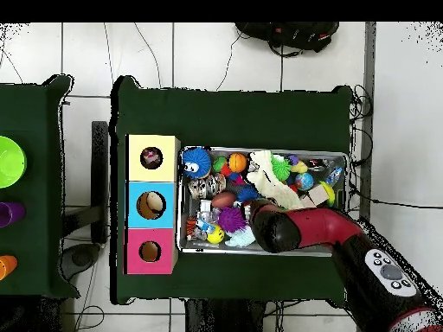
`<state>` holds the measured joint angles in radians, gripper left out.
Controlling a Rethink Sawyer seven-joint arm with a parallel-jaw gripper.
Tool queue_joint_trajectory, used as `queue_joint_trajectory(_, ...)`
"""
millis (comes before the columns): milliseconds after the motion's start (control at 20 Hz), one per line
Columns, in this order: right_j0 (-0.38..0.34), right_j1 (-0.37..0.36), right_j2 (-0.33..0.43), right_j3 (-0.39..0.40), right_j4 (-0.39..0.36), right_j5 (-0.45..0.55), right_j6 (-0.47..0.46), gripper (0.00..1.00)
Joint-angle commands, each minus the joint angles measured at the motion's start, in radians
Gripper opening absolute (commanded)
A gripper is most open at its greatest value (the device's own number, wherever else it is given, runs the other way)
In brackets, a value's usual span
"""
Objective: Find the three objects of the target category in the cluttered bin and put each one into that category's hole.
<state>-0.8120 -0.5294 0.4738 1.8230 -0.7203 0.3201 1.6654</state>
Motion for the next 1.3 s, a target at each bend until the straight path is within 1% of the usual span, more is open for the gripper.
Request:
queue_joint_trajectory(50, -0.029, -0.138, -0.013, 0.132, 0.051, 0.094, 0.031, 0.00)
queue_joint_trajectory(350, -0.028, -0.173, 0.002, 0.144, 0.092, 0.129, 0.015, 0.00)
queue_joint_trajectory(450, -0.025, -0.171, 0.002, 0.137, 0.098, 0.133, 0.013, 0.00)
queue_joint_trajectory(750, -0.013, -0.112, -0.018, 0.080, 0.069, 0.096, 0.012, 0.00)
queue_joint_trajectory(950, -0.024, -0.046, -0.024, 0.014, 0.034, 0.076, -0.015, 0.00)
queue_joint_trajectory(1100, -0.054, -0.037, -0.005, -0.001, 0.026, 0.081, -0.055, 0.00)
queue_joint_trajectory(1300, -0.080, -0.028, 0.014, -0.004, 0.036, 0.094, -0.075, 0.00)
